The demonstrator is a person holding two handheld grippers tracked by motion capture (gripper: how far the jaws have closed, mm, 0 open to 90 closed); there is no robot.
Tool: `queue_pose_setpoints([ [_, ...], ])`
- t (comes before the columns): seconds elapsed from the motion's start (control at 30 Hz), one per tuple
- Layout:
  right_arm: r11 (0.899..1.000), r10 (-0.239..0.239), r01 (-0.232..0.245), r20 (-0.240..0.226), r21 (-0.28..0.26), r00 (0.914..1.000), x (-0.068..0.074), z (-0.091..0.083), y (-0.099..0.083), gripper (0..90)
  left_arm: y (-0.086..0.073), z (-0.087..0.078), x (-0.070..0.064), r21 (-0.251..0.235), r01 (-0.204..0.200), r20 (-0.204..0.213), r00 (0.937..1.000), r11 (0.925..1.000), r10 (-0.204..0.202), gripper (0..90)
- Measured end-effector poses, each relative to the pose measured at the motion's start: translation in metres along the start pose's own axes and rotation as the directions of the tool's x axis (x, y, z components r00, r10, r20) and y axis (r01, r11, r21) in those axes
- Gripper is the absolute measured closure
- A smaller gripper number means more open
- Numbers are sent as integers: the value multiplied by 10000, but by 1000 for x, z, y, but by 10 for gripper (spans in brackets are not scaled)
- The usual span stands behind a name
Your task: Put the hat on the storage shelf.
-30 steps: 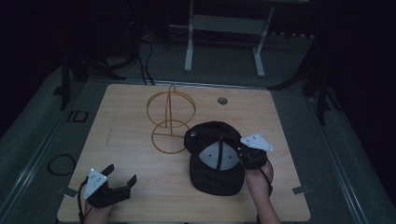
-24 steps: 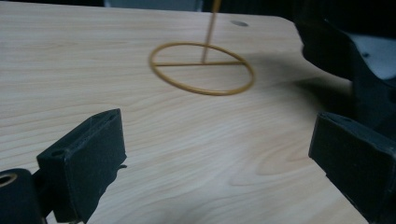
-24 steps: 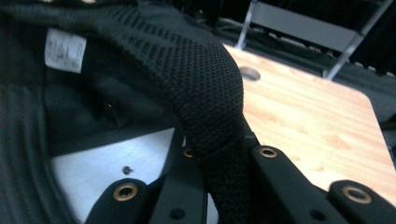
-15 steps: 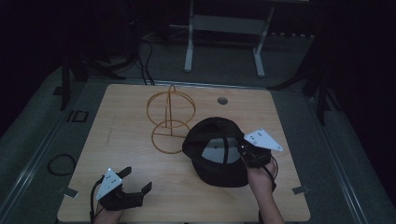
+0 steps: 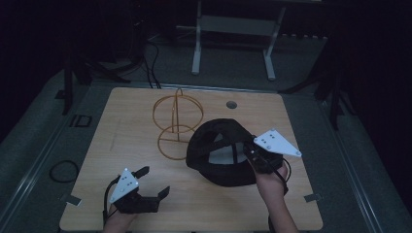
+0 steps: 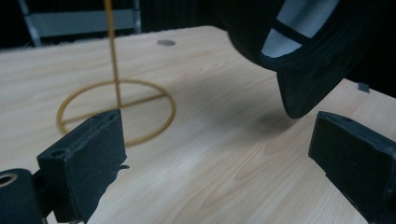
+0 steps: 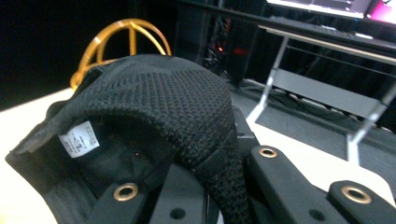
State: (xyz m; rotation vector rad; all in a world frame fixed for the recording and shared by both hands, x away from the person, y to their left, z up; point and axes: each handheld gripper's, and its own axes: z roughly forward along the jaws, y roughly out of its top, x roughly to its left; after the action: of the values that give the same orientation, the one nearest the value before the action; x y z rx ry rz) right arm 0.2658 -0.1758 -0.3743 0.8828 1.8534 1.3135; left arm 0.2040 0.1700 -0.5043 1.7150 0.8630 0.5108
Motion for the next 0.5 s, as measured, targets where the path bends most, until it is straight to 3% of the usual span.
queue_pose_setpoints([
  [0.1,9997,104,-110,-269,-215,9996,2,-3,6,883,11,8,-4,-91,-37,293,9996,10000,40,43],
  [0.23,9994,-30,15,-445,-332,9990,8,-7,10,882,24,21,-13,-261,-525,569,9969,9983,539,60],
  [0.43,9995,-132,113,-670,-297,9977,14,-8,8,882,36,45,-26,-344,-709,723,9947,9969,733,73],
  [0.5,9995,-114,89,-802,-314,9967,15,-9,7,882,38,51,-30,-402,-880,543,9944,9953,901,130],
])
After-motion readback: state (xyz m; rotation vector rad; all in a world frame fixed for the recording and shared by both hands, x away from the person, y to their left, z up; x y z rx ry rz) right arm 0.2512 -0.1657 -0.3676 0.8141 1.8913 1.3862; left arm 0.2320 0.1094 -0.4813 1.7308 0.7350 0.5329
